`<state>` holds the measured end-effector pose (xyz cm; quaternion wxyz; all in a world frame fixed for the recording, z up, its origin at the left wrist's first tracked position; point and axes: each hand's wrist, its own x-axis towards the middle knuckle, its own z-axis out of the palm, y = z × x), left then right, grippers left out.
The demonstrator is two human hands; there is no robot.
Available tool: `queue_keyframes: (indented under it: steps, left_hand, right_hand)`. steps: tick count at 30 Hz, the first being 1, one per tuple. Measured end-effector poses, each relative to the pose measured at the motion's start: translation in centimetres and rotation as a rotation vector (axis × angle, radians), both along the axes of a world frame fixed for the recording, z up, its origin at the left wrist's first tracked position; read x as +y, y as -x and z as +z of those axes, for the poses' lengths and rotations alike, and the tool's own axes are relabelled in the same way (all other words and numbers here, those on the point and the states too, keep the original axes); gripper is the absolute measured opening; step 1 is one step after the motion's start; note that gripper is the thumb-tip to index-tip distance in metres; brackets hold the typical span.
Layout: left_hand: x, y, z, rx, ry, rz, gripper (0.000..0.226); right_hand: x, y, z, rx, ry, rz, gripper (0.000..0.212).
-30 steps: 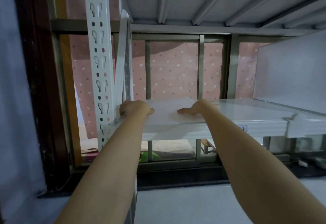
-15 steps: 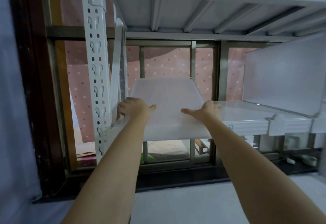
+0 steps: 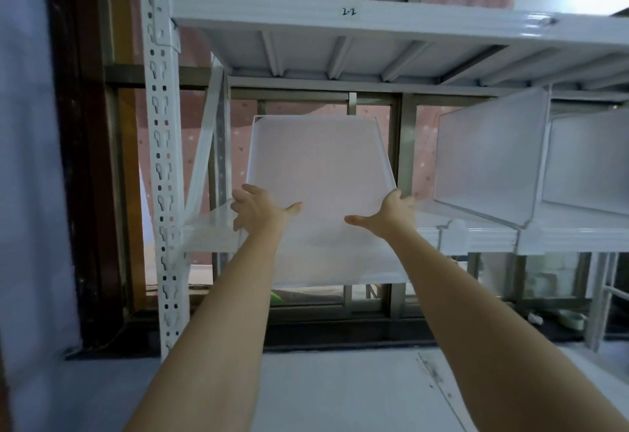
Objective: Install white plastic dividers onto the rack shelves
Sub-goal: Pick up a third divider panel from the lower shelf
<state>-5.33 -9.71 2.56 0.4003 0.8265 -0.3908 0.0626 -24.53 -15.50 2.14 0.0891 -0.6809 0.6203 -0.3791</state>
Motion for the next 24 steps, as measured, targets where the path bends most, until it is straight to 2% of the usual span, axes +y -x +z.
queue_keyframes:
  steps: [4,8,14,24]
  left_hand:
    - [2.2,4.4,-1.7,0.02,0.04,0.013,0.123]
    - [5.0,7.7,-2.5,0.019,0.05,0.025,0.124]
    - [8.5,10.5,-2.2,-0.03,0.039,0.058,0.125]
    - [14.7,15.6,-4.0,-0.023,0.042,0.009,0.124]
  right_hand:
    - [1.9,4.2,-1.1,-0.033,-0.043,0.083,0.134]
    - [3.6,7.2,-2.0,-0.012,-0.098,0.136,0.142]
    - [6.1,10.0,-2.2,0.041,-0.137,0.171,0.143]
    - [12.4,15.1,-3.0,0.048,-0.094,0.151,0.128]
